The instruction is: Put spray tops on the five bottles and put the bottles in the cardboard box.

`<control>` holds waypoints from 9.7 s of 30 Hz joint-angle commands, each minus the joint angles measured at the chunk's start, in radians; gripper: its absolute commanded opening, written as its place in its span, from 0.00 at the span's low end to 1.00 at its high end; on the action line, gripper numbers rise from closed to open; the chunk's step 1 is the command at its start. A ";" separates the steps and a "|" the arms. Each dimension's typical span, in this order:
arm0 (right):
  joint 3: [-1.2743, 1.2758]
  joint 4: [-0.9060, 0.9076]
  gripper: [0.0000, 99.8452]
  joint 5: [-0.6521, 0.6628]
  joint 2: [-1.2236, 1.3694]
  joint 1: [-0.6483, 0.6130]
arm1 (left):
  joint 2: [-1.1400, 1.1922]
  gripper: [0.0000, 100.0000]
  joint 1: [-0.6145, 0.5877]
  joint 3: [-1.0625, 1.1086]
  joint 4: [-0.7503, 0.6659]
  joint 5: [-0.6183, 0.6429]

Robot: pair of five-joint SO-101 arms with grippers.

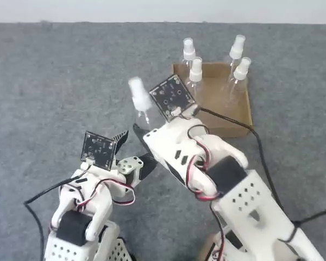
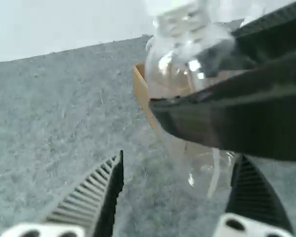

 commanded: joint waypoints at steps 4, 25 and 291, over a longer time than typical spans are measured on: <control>-0.066 0.104 0.01 -0.006 -0.117 -0.005 | 0.000 0.32 0.002 -0.010 -0.031 0.008; -0.071 0.044 0.01 0.078 -0.073 0.510 | 0.000 0.32 -0.008 -0.010 -0.032 0.012; 1.083 0.300 0.01 0.339 -1.040 0.825 | 0.003 0.01 -0.657 0.329 0.041 -0.318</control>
